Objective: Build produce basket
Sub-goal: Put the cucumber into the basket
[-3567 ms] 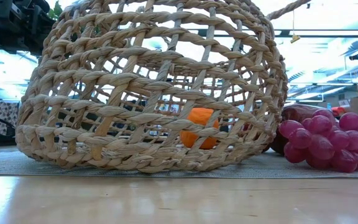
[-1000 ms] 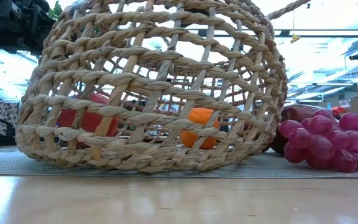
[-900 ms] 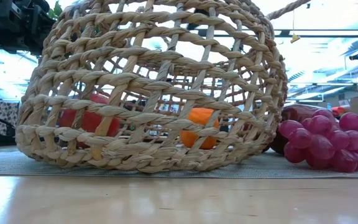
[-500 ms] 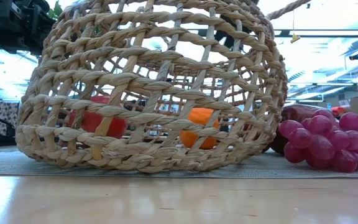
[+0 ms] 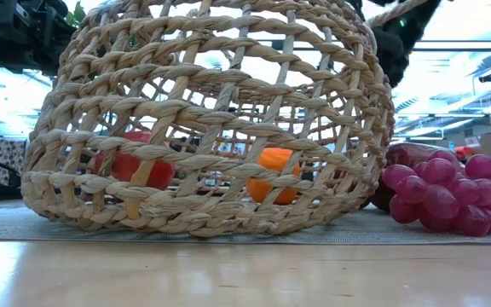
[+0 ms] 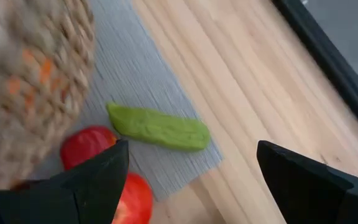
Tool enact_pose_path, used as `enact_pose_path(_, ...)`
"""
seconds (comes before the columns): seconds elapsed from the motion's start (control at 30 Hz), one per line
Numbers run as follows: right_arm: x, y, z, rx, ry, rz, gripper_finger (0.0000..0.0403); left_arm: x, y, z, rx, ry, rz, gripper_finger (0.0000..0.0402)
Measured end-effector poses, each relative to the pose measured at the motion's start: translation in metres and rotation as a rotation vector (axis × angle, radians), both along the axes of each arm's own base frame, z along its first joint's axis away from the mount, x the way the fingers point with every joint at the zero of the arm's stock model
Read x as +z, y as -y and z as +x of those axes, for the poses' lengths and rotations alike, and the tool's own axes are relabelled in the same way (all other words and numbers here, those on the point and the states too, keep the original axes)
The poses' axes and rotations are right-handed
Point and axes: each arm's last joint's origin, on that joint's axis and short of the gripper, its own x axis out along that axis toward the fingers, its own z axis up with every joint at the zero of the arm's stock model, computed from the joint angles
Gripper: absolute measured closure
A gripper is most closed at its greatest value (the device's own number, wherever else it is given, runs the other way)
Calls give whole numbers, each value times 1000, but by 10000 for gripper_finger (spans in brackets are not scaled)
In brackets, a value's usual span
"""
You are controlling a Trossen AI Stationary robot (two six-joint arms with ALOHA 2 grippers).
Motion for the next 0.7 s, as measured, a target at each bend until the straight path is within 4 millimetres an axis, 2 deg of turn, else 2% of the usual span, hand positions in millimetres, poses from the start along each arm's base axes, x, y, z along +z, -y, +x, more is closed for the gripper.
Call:
enact_pose_path(0.2,-39,11,-8,66,-46,-19,46,0,0,0,0,0,0,254)
enact_pose_path(0.33,-59,20,-6,135,-82,-29,46,0,0,0,0,0,0,257)
enact_pose_path(0.53,-61,36,11,238,-116,-22,46,0,0,0,0,0,0,251)
enact_pose_path(0.7,-70,55,28,357,-183,-19,46,0,0,0,0,0,0,255)
